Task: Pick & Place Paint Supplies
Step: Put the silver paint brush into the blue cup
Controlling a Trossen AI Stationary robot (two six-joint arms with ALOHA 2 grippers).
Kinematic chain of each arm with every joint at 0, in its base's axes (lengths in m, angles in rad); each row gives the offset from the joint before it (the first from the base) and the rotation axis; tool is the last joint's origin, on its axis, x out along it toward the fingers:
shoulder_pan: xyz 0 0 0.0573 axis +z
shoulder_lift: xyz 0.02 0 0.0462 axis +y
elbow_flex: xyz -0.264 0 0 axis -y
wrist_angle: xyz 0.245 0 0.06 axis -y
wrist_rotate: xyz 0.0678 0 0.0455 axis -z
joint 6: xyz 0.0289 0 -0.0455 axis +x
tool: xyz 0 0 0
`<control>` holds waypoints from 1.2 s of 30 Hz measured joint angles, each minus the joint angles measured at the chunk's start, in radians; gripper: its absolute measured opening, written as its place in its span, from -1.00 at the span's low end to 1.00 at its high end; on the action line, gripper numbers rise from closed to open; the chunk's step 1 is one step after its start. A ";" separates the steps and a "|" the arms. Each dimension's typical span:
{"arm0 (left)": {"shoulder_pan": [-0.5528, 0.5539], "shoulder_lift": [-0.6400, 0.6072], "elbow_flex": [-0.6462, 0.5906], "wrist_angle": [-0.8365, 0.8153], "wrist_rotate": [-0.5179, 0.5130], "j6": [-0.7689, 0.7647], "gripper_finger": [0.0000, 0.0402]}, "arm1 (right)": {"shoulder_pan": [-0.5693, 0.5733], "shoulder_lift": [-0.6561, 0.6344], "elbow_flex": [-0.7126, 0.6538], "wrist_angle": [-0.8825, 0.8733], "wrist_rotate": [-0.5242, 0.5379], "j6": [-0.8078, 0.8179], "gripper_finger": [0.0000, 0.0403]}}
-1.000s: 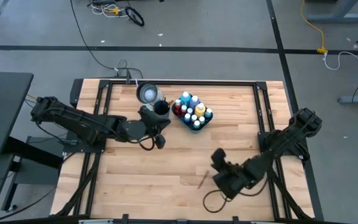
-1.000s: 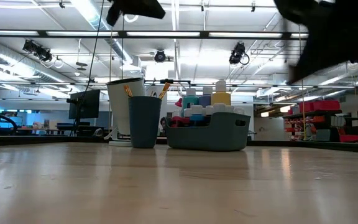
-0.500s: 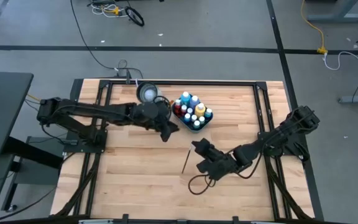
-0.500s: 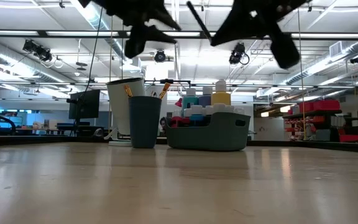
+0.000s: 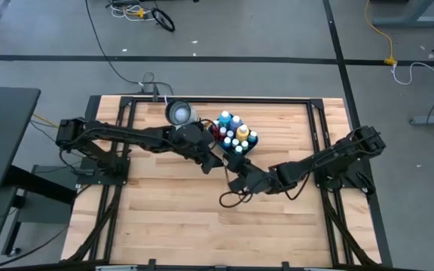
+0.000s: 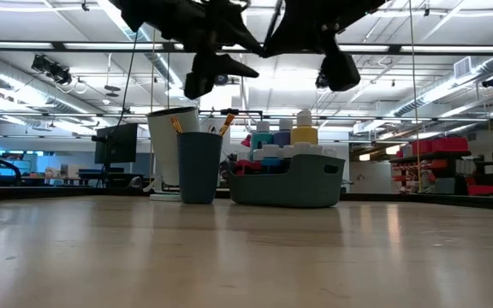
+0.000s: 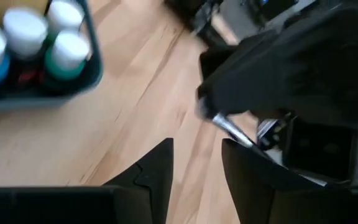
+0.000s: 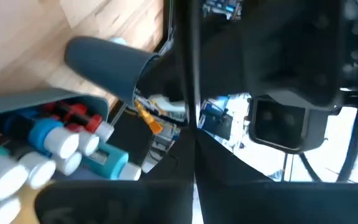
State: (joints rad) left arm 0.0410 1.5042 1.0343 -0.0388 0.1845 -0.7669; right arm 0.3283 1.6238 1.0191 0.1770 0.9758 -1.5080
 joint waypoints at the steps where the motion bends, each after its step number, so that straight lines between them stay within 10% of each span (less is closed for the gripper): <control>1: 0.001 -0.001 -0.002 -0.006 0.001 0.001 -0.28 | -0.008 0.000 0.000 0.004 -0.018 -0.002 -1.00; 36: 0.005 -0.001 -0.001 0.138 -0.102 -0.069 -0.28 | -0.040 0.000 0.000 -0.068 0.062 0.110 -1.00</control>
State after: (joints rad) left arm 0.0460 1.5036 1.0328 0.0990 0.0824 -0.8358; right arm 0.2887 1.6234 1.0187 0.1095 1.0373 -1.3979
